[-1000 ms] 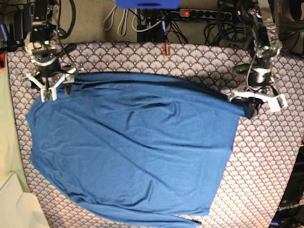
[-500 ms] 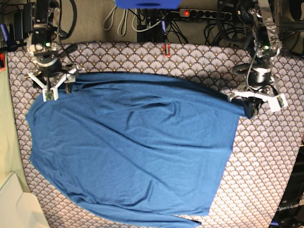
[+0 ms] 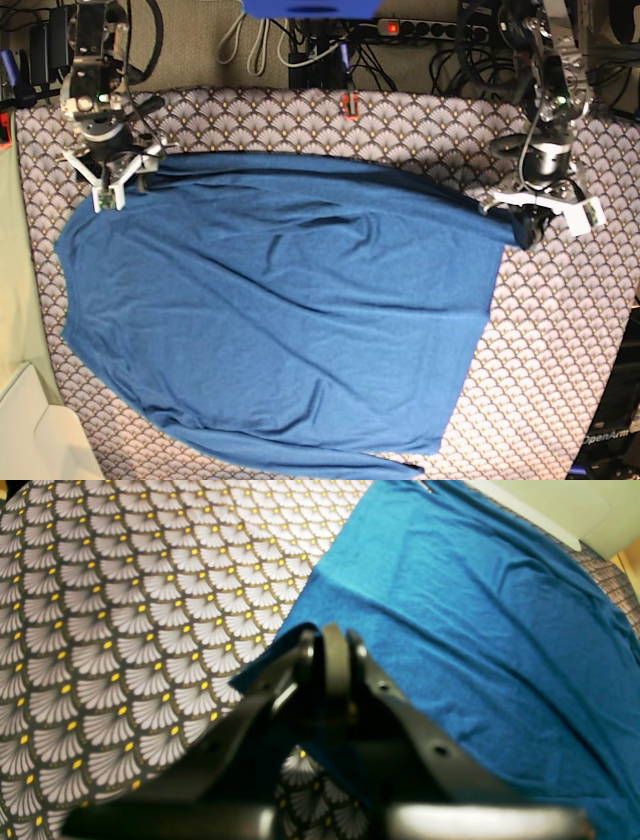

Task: Fold the T-shirt properly
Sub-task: 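Lift the grasped shirt edge with both grippers, then pull the held edge toward the robot base with both grippers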

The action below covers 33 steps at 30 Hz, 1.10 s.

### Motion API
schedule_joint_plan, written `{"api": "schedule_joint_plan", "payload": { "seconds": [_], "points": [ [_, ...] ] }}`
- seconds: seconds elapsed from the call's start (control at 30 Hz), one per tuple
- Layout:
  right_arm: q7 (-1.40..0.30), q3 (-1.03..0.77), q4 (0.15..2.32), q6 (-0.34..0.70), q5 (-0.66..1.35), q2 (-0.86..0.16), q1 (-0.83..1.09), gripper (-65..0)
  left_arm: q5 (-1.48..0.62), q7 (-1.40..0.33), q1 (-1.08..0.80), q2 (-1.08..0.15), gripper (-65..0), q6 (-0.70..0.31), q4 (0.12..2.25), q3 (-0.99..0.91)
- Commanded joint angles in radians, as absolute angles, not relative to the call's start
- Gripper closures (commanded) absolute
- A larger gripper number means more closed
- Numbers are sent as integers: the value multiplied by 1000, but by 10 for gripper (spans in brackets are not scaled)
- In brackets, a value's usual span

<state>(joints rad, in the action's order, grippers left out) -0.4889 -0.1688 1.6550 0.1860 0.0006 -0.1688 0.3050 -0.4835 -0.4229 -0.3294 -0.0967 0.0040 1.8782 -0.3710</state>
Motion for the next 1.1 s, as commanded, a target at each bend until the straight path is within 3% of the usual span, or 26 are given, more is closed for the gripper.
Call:
{"api": "schedule_joint_plan", "payload": {
  "seconds": [0.0,0.1,0.17,1.07],
  "points": [
    [-469,-171,1670,179,1,-177,300,-197,-489,-397,-325,-102,-4,-1,1897,-374],
    [-469,-171,1670,179,1,-177,300,-48,-489,-397,-325,-102,-4,-1,1897,-374],
    [-469,-171,1670,179,1,-177,300,0,-489,-397,-325,-102,-4,-1,1897,-374],
    [-470,-171,1759,179,1,-180,260,0,-490,-397,-289,-102,-4,-1,1896,-374]
  ]
}}
